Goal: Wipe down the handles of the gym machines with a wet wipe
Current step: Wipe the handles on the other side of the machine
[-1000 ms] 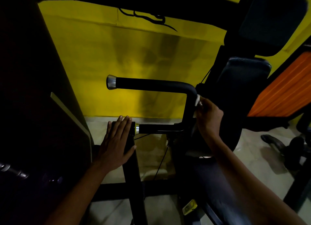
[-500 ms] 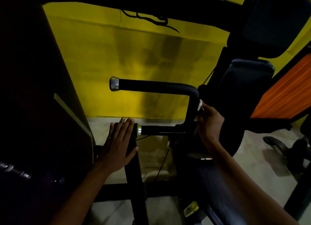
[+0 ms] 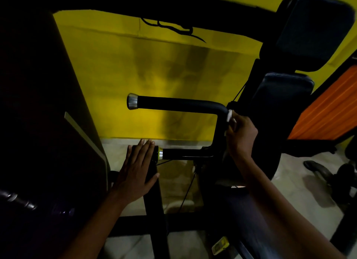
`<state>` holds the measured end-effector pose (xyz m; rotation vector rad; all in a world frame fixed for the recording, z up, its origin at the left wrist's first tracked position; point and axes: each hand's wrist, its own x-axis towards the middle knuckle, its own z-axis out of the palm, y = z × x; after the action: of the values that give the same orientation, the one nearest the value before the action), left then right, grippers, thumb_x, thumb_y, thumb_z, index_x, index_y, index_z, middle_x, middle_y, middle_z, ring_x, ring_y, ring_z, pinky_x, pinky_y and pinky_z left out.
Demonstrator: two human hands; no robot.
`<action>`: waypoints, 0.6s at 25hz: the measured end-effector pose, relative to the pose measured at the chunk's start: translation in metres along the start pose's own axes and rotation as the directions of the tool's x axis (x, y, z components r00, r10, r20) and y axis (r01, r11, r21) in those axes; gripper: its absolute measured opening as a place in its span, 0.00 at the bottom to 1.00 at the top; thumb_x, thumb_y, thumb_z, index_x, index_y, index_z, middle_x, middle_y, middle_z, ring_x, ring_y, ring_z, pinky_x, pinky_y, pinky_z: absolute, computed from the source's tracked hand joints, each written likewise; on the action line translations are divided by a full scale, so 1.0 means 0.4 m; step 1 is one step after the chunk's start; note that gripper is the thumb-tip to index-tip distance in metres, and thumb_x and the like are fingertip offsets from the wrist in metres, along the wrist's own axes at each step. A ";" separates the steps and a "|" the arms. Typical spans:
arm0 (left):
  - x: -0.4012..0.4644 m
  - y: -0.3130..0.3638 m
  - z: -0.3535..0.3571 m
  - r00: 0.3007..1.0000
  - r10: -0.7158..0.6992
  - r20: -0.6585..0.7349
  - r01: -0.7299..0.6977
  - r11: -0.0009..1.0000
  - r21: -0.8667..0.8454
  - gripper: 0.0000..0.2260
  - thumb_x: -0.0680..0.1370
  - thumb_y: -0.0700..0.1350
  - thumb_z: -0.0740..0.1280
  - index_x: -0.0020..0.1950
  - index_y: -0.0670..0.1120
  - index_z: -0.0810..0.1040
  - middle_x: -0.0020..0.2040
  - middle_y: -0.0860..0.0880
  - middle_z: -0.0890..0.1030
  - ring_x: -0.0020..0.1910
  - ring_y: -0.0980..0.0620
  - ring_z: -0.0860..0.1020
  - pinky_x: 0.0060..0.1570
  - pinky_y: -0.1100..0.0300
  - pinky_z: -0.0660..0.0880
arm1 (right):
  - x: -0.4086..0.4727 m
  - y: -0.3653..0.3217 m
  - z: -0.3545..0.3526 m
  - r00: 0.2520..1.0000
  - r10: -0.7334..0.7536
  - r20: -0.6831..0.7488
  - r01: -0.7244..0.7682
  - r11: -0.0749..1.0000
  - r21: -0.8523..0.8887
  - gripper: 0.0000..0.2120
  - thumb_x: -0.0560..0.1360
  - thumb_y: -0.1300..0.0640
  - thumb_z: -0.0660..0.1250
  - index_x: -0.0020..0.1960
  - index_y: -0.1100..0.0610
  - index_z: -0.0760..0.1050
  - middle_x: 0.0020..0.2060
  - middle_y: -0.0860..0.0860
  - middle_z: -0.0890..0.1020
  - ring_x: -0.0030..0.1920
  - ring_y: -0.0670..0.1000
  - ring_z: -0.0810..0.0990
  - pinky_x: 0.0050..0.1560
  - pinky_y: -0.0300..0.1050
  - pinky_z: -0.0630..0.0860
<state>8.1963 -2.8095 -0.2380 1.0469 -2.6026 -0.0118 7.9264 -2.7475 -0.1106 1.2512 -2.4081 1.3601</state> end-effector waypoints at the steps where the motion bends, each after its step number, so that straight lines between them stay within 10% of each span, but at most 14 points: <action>1: 0.000 0.000 -0.001 1.000 -0.001 -0.001 0.001 1.000 -0.005 0.37 0.77 0.62 0.54 0.78 0.42 0.49 0.78 0.45 0.52 0.77 0.45 0.49 0.75 0.46 0.43 | 0.019 -0.016 0.005 0.999 -0.036 -0.014 0.036 0.999 0.029 0.10 0.76 0.62 0.65 0.56 0.62 0.78 0.49 0.57 0.78 0.47 0.52 0.77 0.47 0.40 0.73; 8: 0.001 0.002 0.002 1.000 -0.001 -0.021 0.001 1.000 -0.020 0.36 0.77 0.61 0.55 0.78 0.41 0.50 0.78 0.44 0.52 0.77 0.45 0.48 0.75 0.48 0.41 | -0.028 -0.012 0.022 0.954 -0.294 0.051 0.288 0.952 0.105 0.14 0.77 0.59 0.57 0.58 0.62 0.75 0.53 0.54 0.74 0.52 0.54 0.72 0.55 0.48 0.72; 15: -0.003 0.000 0.007 1.000 0.006 -0.012 -0.006 1.000 0.006 0.37 0.77 0.61 0.56 0.78 0.41 0.49 0.78 0.44 0.52 0.77 0.44 0.49 0.74 0.44 0.46 | -0.011 -0.081 0.069 0.910 -0.414 0.020 0.414 0.909 -0.044 0.14 0.81 0.57 0.59 0.55 0.67 0.76 0.45 0.60 0.75 0.42 0.57 0.75 0.41 0.46 0.74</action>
<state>8.1963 -2.8092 -0.2412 1.0378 -2.5969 0.0035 7.9600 -2.7739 -0.1073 1.6381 -2.0017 1.1624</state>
